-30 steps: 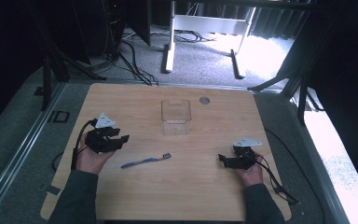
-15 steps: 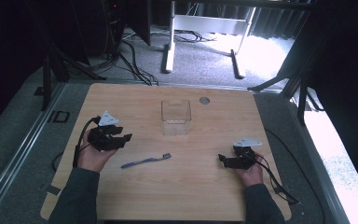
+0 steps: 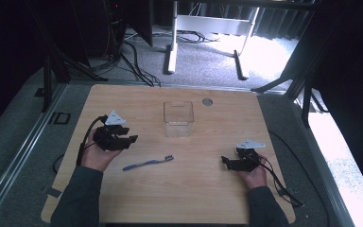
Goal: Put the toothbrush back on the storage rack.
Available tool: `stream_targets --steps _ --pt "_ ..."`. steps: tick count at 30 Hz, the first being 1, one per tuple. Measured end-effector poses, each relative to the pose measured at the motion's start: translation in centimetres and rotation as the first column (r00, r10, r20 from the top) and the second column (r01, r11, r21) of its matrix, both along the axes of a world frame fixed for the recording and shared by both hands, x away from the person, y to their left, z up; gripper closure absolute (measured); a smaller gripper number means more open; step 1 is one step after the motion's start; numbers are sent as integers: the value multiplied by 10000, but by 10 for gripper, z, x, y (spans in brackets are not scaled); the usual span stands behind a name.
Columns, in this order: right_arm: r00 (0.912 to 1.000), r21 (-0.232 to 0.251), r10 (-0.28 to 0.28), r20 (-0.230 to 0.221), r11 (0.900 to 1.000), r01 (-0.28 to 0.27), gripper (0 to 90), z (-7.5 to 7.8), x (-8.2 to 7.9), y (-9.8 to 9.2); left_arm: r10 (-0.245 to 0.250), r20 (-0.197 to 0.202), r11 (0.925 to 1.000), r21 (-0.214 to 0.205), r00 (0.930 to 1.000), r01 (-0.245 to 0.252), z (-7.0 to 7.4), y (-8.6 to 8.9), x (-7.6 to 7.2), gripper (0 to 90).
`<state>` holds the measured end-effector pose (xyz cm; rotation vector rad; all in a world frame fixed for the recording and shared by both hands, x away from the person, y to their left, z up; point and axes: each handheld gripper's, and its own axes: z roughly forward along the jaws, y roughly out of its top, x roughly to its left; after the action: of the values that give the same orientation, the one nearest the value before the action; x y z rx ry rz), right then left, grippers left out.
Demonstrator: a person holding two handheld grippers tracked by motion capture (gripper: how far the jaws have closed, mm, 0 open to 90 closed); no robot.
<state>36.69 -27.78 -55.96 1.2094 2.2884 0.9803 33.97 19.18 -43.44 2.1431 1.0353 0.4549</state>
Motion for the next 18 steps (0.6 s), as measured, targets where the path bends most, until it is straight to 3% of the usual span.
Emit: stream_targets --steps 7,18 --pt "10000 1 -3 -3 10000 3 185 0 0 0 -136 60 9999 -84 9999 137 1 0 4 534" --pt "10000 6 -7 -8 10000 7 184 0 0 0 -805 146 9967 -102 9966 807 3 -7 8 531"
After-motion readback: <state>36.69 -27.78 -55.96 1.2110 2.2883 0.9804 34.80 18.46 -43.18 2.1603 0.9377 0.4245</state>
